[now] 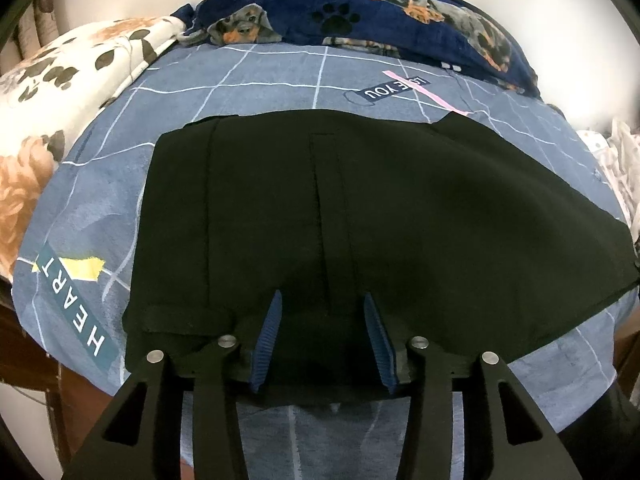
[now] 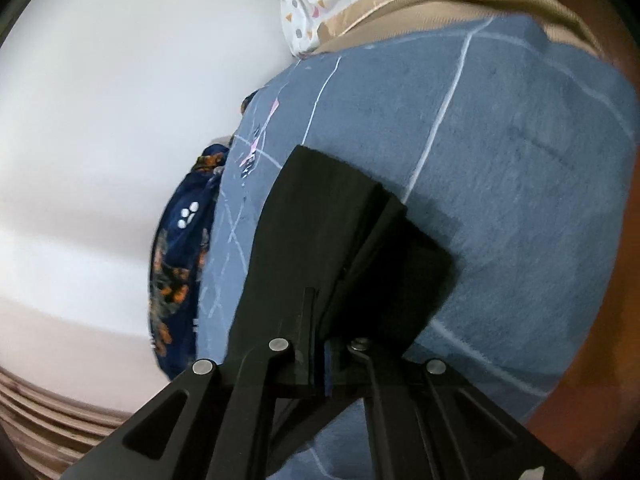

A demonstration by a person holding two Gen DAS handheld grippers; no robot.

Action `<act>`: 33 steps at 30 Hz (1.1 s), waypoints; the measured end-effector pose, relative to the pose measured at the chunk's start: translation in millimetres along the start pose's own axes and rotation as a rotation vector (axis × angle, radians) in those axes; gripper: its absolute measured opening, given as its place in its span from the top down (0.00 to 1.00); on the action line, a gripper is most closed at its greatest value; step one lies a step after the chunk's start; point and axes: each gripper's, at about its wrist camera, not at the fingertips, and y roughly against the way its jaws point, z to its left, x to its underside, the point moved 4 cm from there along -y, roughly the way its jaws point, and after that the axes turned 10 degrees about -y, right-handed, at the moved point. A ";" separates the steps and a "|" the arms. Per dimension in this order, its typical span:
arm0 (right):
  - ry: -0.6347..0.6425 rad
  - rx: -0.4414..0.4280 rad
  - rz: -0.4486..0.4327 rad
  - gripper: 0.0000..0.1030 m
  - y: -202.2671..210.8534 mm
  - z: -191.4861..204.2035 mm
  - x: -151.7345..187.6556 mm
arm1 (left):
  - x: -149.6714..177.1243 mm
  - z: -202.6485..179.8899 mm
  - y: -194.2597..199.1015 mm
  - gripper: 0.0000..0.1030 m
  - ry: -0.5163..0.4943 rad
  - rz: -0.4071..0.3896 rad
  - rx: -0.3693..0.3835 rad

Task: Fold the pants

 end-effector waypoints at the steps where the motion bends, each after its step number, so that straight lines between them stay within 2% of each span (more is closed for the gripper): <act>1: -0.007 0.000 0.004 0.99 0.4 -2.9 -0.5 | -0.2 -1.2 0.1 0.56 0.002 0.001 0.000; 9: -0.013 0.007 0.009 0.99 3.2 -8.9 -1.9 | -2.2 1.1 -0.6 0.55 -0.020 0.003 0.018; 12: -0.036 -0.023 0.018 0.99 -0.5 -10.6 -2.6 | -1.9 1.6 -0.8 0.55 -0.030 -0.001 0.019; 15: -0.120 -0.093 0.041 0.99 -1.2 -21.0 -5.1 | -1.3 2.2 -0.8 0.55 -0.026 -0.004 0.023; 17: -0.110 -0.096 0.025 0.97 2.9 -21.0 -4.7 | -1.4 2.4 -0.9 0.54 -0.027 -0.002 0.022; 19: -0.121 -0.101 0.001 0.89 8.7 -22.8 -5.3 | -1.2 2.7 -1.1 0.53 -0.022 -0.001 0.026; 22: -0.199 -0.135 -0.074 0.86 30.9 -39.3 -17.9 | -0.8 1.8 -1.2 0.49 -0.019 -0.002 0.035; 25: -0.163 -0.131 -0.111 0.84 51.1 -37.1 -20.6 | -1.7 -2.2 -1.6 0.44 -0.028 0.000 0.033; 30: -0.192 -0.140 -0.100 0.71 63.1 -47.5 -11.6 | -2.5 -10.6 -3.0 0.36 -0.052 -0.002 0.011; 33: -0.213 -0.139 -0.081 0.70 59.3 -57.8 -5.5 | -2.6 -10.7 -3.4 0.36 -0.050 -0.005 0.016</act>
